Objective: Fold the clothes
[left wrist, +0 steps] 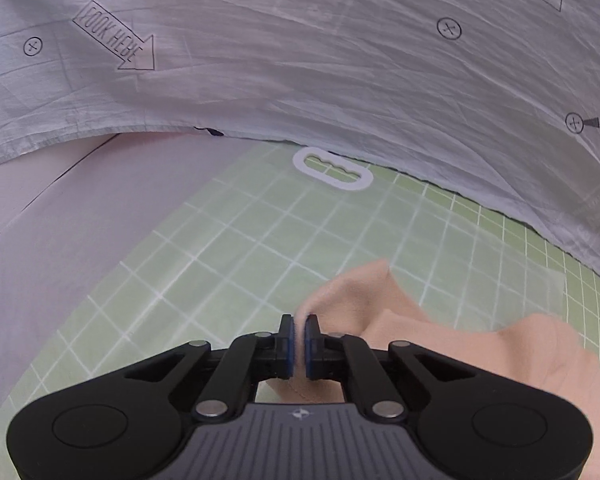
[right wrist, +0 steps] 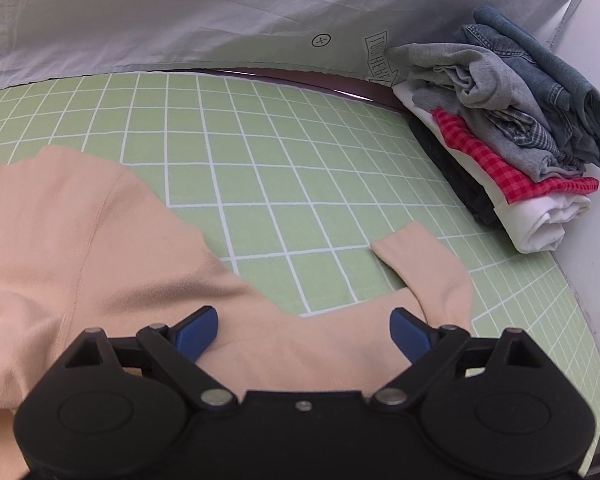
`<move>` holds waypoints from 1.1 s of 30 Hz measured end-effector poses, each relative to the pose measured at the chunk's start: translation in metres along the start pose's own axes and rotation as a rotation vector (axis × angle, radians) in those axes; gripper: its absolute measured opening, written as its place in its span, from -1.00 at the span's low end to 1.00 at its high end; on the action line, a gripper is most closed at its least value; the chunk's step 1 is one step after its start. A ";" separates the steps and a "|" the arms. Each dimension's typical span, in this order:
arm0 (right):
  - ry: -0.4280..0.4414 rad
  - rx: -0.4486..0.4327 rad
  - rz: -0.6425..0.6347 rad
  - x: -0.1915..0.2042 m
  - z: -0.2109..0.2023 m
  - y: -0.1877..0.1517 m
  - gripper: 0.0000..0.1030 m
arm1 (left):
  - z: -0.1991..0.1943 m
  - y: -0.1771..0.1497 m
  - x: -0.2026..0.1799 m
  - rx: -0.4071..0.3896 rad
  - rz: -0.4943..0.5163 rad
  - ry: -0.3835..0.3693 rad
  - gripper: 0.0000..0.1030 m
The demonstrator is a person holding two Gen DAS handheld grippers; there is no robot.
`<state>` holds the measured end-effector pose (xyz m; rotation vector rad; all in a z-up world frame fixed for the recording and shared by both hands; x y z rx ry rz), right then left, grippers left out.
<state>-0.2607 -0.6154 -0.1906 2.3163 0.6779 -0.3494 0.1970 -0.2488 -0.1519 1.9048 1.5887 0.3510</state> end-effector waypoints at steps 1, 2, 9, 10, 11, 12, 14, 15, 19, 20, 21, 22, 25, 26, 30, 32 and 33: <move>0.006 0.003 0.018 -0.002 0.001 -0.001 0.82 | -0.008 0.001 -0.001 -0.018 -0.009 -0.021 -0.89; 0.011 0.006 0.033 -0.003 0.001 -0.002 0.83 | -0.010 -0.005 -0.011 -0.004 0.003 -0.047 -0.89; 0.014 0.005 0.074 -0.005 0.004 -0.004 0.90 | -0.029 -0.052 -0.079 0.090 0.085 -0.231 -0.89; 0.017 0.004 0.078 -0.005 0.004 -0.004 0.90 | -0.030 -0.060 -0.089 0.109 0.098 -0.253 -0.89; 0.022 0.002 0.081 -0.006 0.004 -0.004 0.90 | -0.025 -0.070 -0.097 0.143 0.114 -0.264 -0.89; 0.026 0.000 0.085 -0.006 0.005 -0.005 0.90 | -0.019 -0.082 -0.104 0.178 0.131 -0.272 -0.89; 0.037 -0.007 0.098 -0.008 0.005 -0.007 0.91 | -0.008 -0.100 -0.111 0.211 0.157 -0.278 -0.89; 0.042 -0.010 0.105 -0.009 0.005 -0.008 0.92 | -0.003 -0.106 -0.113 0.219 0.162 -0.284 -0.88; 0.041 -0.019 0.127 -0.010 0.006 -0.010 0.96 | -0.004 -0.103 -0.111 0.225 0.144 -0.306 -0.81; 0.039 -0.021 0.133 -0.010 0.006 -0.010 0.97 | -0.007 -0.100 -0.109 0.223 0.134 -0.313 -0.81; 0.036 -0.023 0.139 -0.010 0.006 -0.011 0.99 | -0.010 -0.097 -0.106 0.222 0.117 -0.323 -0.76; 0.034 -0.025 0.144 -0.010 0.006 -0.011 0.99 | -0.015 -0.093 -0.100 0.218 0.083 -0.345 -0.67; 0.028 -0.033 0.158 -0.009 0.005 -0.013 0.99 | -0.031 -0.079 -0.084 0.207 -0.020 -0.410 -0.36; 0.027 -0.036 0.157 -0.009 0.005 -0.014 0.99 | -0.036 -0.074 -0.078 0.204 -0.055 -0.431 -0.30; 0.021 -0.035 0.150 -0.009 0.005 -0.012 0.99 | -0.050 -0.056 -0.053 0.184 -0.192 -0.479 -0.02; 0.015 -0.035 0.152 -0.008 0.005 -0.012 0.99 | -0.040 -0.053 -0.040 0.189 -0.248 -0.436 -0.02; 0.010 -0.037 0.153 -0.008 0.005 -0.012 0.99 | -0.033 -0.051 -0.033 0.194 -0.277 -0.411 -0.02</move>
Point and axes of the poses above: each gripper's, at about its wrist camera, not at the fingertips, and z roughly the way its jaws point, x to its left, y to its top, the point moved 7 cm from there along z, roughly the way its jaws point, and after that the axes turned 8 degrees about -z, right-handed, at the moved point
